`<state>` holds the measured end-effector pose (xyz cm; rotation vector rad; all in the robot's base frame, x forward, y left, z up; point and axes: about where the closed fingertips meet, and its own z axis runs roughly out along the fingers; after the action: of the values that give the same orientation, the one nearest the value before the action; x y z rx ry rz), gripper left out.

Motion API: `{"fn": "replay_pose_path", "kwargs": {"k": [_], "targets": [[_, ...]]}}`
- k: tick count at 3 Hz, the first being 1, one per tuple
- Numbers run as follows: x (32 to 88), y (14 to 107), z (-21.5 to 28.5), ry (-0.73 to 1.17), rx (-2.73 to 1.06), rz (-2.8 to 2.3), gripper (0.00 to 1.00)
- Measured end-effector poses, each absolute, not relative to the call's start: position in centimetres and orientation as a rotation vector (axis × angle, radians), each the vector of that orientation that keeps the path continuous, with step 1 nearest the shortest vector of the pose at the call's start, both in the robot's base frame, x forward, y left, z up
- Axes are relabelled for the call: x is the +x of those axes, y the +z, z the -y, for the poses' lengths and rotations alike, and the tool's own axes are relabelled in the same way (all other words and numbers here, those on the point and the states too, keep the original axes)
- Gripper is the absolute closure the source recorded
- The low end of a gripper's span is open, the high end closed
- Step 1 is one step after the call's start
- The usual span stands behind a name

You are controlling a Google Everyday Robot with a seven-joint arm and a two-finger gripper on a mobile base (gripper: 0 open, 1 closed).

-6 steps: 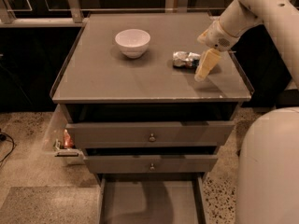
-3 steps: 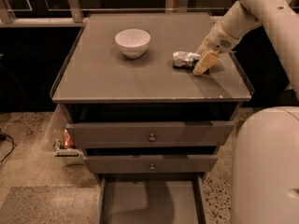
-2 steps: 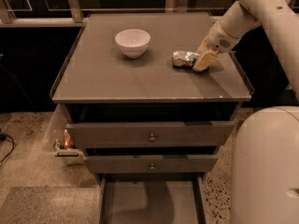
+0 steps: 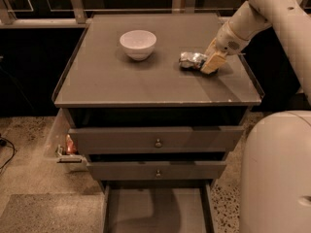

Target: Place redbull can into bottom drawer

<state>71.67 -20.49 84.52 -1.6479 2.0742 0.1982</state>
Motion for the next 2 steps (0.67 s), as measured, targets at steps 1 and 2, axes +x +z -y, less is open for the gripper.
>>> {"fn": "replay_pose_path", "kwargs": {"k": [1,2], "targets": [[69.7,85.2,20.6,0.209,-1.649,-2.043,1.0],[64.8,87.3,20.1,0.249,-1.692,-1.956,1.0]]}}
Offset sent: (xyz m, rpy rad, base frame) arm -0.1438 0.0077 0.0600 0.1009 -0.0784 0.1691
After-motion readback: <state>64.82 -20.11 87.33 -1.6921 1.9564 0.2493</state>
